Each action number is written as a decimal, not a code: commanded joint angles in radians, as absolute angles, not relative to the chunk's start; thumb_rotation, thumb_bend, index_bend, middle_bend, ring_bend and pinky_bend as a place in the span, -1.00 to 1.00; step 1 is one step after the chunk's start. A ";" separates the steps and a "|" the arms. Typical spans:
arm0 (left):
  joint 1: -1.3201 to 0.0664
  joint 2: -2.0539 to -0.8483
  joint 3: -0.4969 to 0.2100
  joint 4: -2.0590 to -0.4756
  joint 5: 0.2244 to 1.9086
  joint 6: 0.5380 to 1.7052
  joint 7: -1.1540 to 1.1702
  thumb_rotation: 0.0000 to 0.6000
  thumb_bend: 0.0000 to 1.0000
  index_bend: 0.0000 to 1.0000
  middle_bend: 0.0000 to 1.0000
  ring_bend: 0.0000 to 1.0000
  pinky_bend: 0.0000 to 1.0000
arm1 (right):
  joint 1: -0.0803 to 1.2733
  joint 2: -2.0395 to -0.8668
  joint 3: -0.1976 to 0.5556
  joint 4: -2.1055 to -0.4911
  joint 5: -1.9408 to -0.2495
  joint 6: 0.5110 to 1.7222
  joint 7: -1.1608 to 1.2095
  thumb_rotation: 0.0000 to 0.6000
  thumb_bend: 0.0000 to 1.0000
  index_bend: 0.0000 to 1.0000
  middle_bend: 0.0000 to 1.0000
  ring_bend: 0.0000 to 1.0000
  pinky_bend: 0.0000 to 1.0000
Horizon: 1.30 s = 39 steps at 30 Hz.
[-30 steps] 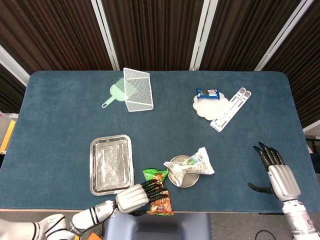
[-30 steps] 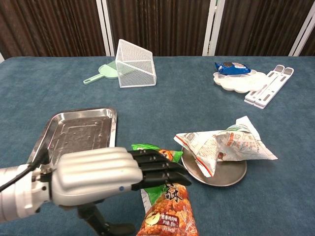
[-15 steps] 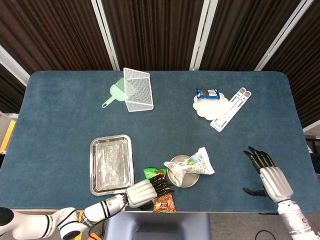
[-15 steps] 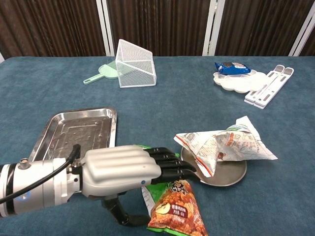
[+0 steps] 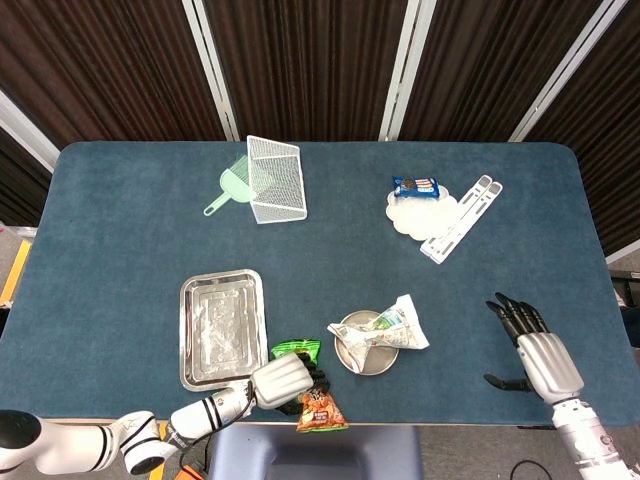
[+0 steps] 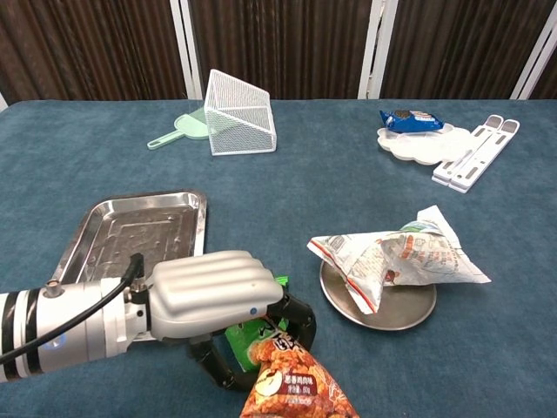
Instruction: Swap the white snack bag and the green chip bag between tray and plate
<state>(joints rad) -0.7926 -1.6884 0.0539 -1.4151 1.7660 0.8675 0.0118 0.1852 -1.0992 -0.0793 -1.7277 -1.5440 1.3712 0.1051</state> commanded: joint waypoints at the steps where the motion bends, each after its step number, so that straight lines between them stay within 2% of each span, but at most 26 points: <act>1: -0.794 -1.693 0.062 -1.410 1.769 0.889 -0.002 1.00 -0.26 0.12 0.32 0.22 0.54 | 0.183 -1.099 -0.076 -1.728 -1.544 1.368 0.106 1.00 -0.79 -1.00 -1.00 -1.00 -1.00; 9: -0.788 -1.639 0.054 -1.478 1.773 0.965 -0.003 1.00 -0.26 0.18 0.38 0.29 0.64 | 0.178 -1.101 -0.067 -1.728 -1.544 1.358 0.101 1.00 -0.79 -1.00 -1.00 -1.00 -1.00; 18: -0.786 -1.516 -0.014 -1.567 1.711 1.013 0.017 1.00 -0.27 0.18 0.39 0.31 0.69 | 0.175 -1.104 -0.065 -1.732 -1.555 1.344 0.089 1.00 -0.79 -1.00 -1.00 -1.00 -1.00; 22: -0.771 -1.474 -0.031 -1.497 1.668 1.027 0.030 1.00 -0.27 0.18 0.39 0.31 0.68 | 0.170 -1.102 -0.062 -1.732 -1.558 1.349 0.090 1.00 -0.79 -1.00 -1.00 -1.00 -1.00; 27: -0.752 -1.471 -0.010 -1.377 1.622 1.002 -0.010 1.00 -0.27 0.15 0.36 0.30 0.66 | 0.167 -1.108 -0.058 -1.732 -1.559 1.348 0.078 1.00 -0.79 -1.00 -1.00 -1.00 -1.00; 30: -0.752 -1.480 -0.002 -1.323 1.607 0.982 -0.020 1.00 -0.27 0.07 0.28 0.25 0.61 | 0.168 -1.116 -0.056 -1.732 -1.555 1.339 0.059 1.00 -0.79 -1.00 -1.00 -1.00 -1.00; 33: -0.749 -1.491 -0.004 -1.275 1.590 0.973 0.010 1.00 -0.26 -0.24 -0.03 -0.03 0.34 | 0.170 -1.123 -0.058 -1.735 -1.556 1.327 0.041 1.00 -0.79 -1.00 -1.00 -1.00 -1.00; 35: -0.745 -1.489 -0.004 -1.268 1.569 0.959 0.017 1.00 -0.26 -0.55 -0.33 -0.34 -0.01 | 0.170 -1.125 -0.060 -1.736 -1.559 1.324 0.033 1.00 -0.79 -1.00 -1.00 -1.00 -1.00; 37: -0.739 -1.476 -0.004 -1.281 1.546 0.944 0.005 1.00 -0.25 -0.81 -0.55 -0.58 -0.30 | 0.169 -1.127 -0.059 -1.736 -1.559 1.324 0.030 1.00 -0.79 -1.00 -1.00 -1.00 -1.00; 39: -0.736 -1.453 -0.003 -1.308 1.520 0.920 -0.010 1.00 -0.25 -0.97 -0.75 -0.79 -0.50 | 0.169 -1.129 -0.055 -1.735 -1.555 1.323 0.027 1.00 -0.79 -1.00 -1.00 -1.00 -1.00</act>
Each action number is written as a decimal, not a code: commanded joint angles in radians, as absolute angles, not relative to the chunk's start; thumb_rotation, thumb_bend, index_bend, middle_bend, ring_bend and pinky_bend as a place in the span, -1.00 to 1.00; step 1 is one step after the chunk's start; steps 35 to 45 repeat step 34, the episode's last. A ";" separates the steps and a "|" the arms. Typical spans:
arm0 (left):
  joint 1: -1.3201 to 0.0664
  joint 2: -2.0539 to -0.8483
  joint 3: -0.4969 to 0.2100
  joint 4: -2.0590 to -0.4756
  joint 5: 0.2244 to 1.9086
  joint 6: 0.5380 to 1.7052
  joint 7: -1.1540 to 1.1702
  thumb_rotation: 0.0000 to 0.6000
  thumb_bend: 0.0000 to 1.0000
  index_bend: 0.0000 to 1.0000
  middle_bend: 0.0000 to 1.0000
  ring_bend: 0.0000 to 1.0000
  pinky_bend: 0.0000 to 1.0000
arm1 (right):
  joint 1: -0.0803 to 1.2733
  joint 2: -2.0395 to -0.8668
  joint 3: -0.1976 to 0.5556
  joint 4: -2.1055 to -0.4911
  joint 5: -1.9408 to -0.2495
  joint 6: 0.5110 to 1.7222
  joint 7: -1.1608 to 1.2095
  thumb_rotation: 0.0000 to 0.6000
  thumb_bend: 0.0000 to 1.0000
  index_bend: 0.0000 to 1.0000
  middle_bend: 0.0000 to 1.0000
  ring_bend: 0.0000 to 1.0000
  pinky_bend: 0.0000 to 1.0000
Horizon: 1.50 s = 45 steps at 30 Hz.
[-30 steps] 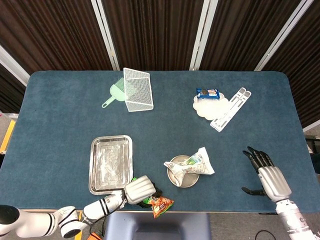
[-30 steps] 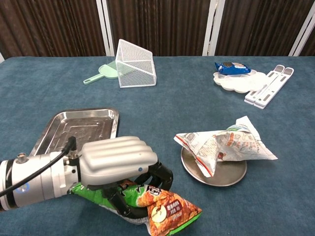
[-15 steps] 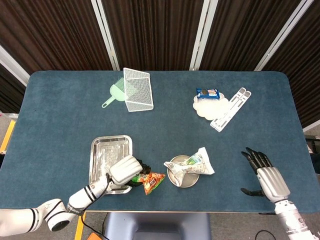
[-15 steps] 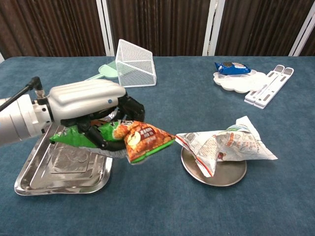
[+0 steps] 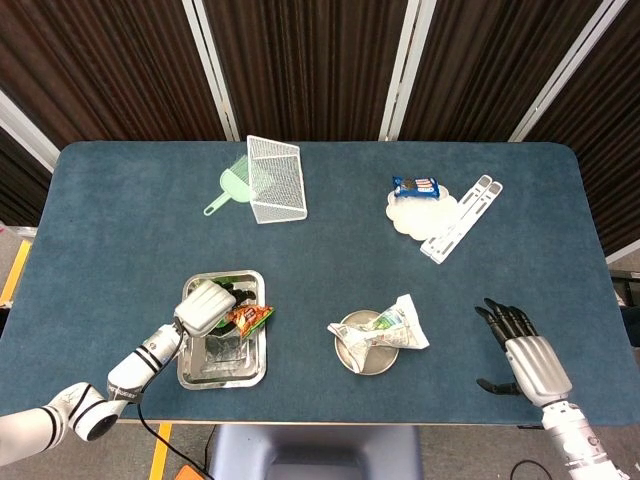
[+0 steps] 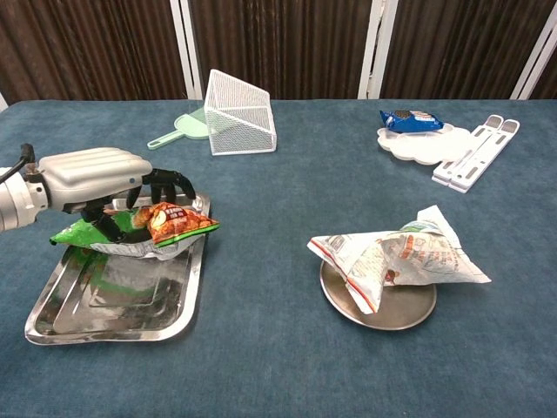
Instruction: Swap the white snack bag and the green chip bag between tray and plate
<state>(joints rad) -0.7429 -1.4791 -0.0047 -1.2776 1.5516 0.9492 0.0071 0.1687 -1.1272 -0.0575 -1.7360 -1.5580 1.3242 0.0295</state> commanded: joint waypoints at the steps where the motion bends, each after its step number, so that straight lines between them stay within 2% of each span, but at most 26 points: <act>1: -0.735 -1.440 -0.003 -1.325 1.508 0.907 -0.014 1.00 -0.25 -1.00 -0.86 -0.90 -0.60 | 0.169 -1.130 -0.054 -1.734 -1.553 1.321 0.026 1.00 -0.79 -1.00 -1.00 -1.00 -1.00; 3: -0.733 -1.411 -0.003 -1.366 1.488 0.891 -0.011 1.00 -0.25 -1.00 -0.99 -0.99 -0.71 | 0.170 -1.132 -0.053 -1.735 -1.550 1.316 0.023 1.00 -0.79 -1.00 -1.00 -1.00 -1.00; 7: -0.714 -1.349 0.008 -1.453 1.458 0.890 0.052 1.00 -0.25 -1.00 -1.00 -1.00 -0.80 | 0.169 -1.132 -0.055 -1.737 -1.556 1.315 0.019 1.00 -0.79 -1.00 -1.00 -1.00 -1.00; 12: -0.625 -1.236 0.052 -1.586 1.432 0.984 0.165 1.00 -0.25 -1.00 -1.00 -1.00 -0.88 | 0.157 -1.128 -0.058 -1.740 -1.575 1.339 0.012 1.00 -0.79 -1.00 -1.00 -1.00 -1.00; 17: -0.477 -1.162 0.110 -1.684 1.440 1.160 0.160 1.00 -0.25 -1.00 -1.00 -1.00 -0.92 | 0.137 -1.132 -0.073 -1.747 -1.616 1.374 -0.020 1.00 -0.79 -1.00 -1.00 -1.00 -1.00; 19: -0.401 -1.150 0.137 -1.694 1.482 1.269 0.139 1.00 -0.26 -1.00 -1.00 -1.00 -0.93 | 0.130 -1.135 -0.078 -1.748 -1.629 1.384 -0.038 1.00 -0.79 -1.00 -1.00 -1.00 -1.00; 23: -0.227 -1.212 0.136 -1.593 1.570 1.582 0.098 1.00 -0.27 -1.00 -1.00 -1.00 -0.97 | 0.100 -1.181 -0.056 -1.731 -1.615 1.438 -0.159 1.00 -0.79 -1.00 -1.00 -1.00 -1.00; 25: -0.171 -1.258 0.109 -1.520 1.569 1.678 0.094 1.00 -0.27 -1.00 -1.00 -1.00 -0.99 | 0.084 -1.214 -0.043 -1.723 -1.602 1.465 -0.223 1.00 -0.79 -1.00 -1.00 -1.00 -1.00; 28: -0.160 -1.262 0.091 -1.477 1.593 1.709 0.038 1.00 -0.26 -1.00 -1.00 -1.00 -1.00 | 0.079 -1.244 -0.038 -1.712 -1.610 1.477 -0.253 1.00 -0.79 -1.00 -1.00 -1.00 -1.00; 34: -0.169 -1.258 0.068 -1.447 1.546 1.621 0.027 1.00 -0.26 -1.00 -1.00 -1.00 -1.00 | 0.085 -1.304 -0.038 -1.646 -1.679 1.505 -0.234 1.00 -0.79 -1.00 -1.00 -1.00 -1.00; 45: -0.169 -1.258 0.068 -1.447 1.546 1.621 0.027 1.00 -0.26 -1.00 -1.00 -1.00 -1.00 | 0.085 -1.304 -0.038 -1.646 -1.679 1.505 -0.234 1.00 -0.79 -1.00 -1.00 -1.00 -1.00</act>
